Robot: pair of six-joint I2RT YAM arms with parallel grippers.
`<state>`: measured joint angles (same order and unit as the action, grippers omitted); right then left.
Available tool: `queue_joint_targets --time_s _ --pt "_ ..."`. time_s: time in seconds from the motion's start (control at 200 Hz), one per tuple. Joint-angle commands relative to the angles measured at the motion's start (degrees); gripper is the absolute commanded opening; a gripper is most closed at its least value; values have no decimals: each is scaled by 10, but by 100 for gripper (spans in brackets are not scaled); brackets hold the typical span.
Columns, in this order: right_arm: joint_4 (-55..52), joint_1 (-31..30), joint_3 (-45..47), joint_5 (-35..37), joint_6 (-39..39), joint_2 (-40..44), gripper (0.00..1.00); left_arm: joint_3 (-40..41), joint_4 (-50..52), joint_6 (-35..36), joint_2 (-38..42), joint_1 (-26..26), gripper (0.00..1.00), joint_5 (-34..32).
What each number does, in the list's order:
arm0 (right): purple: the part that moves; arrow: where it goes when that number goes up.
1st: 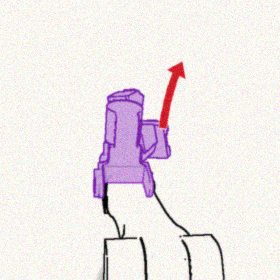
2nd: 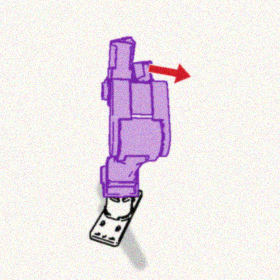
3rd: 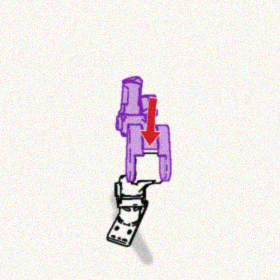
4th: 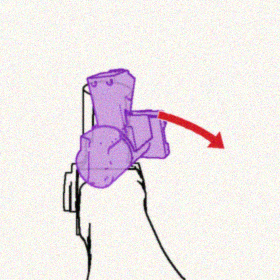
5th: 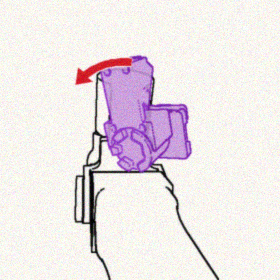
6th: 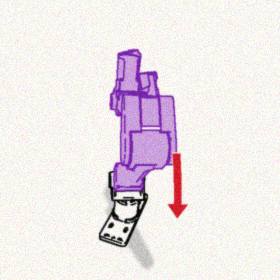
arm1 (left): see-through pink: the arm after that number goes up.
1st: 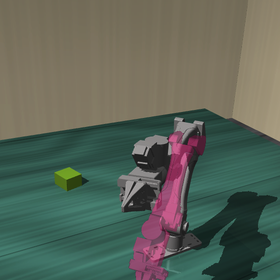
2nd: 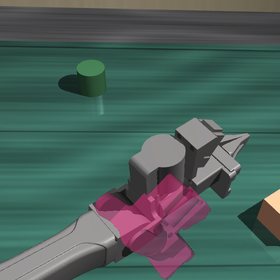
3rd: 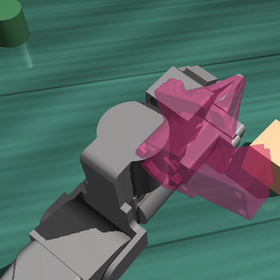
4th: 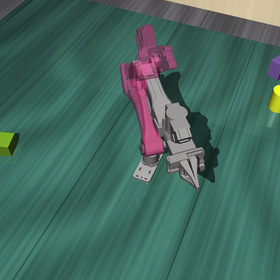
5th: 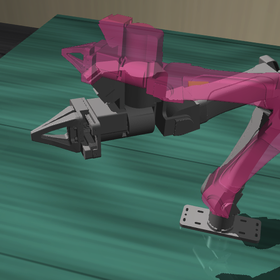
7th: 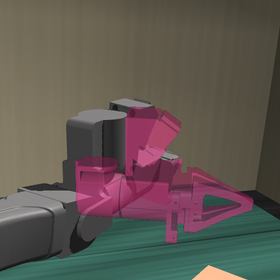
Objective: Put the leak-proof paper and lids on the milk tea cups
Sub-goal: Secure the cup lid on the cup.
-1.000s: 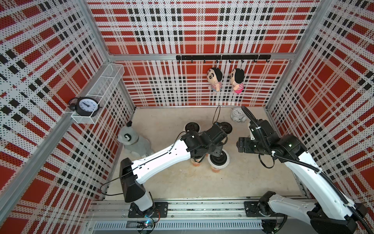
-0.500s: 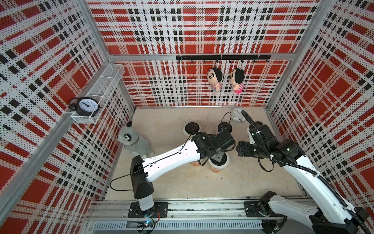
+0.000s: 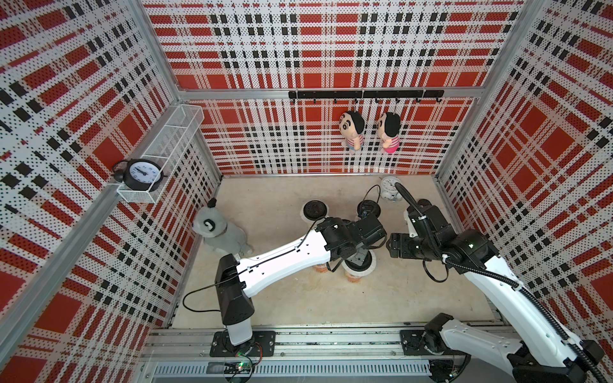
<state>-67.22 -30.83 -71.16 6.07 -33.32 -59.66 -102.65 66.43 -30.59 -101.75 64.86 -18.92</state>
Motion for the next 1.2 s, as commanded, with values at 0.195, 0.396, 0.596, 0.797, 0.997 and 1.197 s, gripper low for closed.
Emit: queue_joint_targets --time_s 0.195,0.396,0.596,0.797,0.997,1.197 --pt "10 5 8 -5 6 6 83 11 -5 -2 -11 0 53 -5" --pt "13 5 13 -7 6 9 83 14 -6 -2 -16 -3 53 -6" --pt "12 6 15 -7 8 9 83 21 -6 -3 -19 -2 52 -3" --pt "17 6 21 -10 8 10 83 29 -6 -5 -19 -2 52 -4" --pt "29 5 28 -28 8 6 83 48 -6 -9 -15 0 52 -2" --pt "57 6 52 -62 7 -6 80 69 -5 -17 -4 0 52 2"
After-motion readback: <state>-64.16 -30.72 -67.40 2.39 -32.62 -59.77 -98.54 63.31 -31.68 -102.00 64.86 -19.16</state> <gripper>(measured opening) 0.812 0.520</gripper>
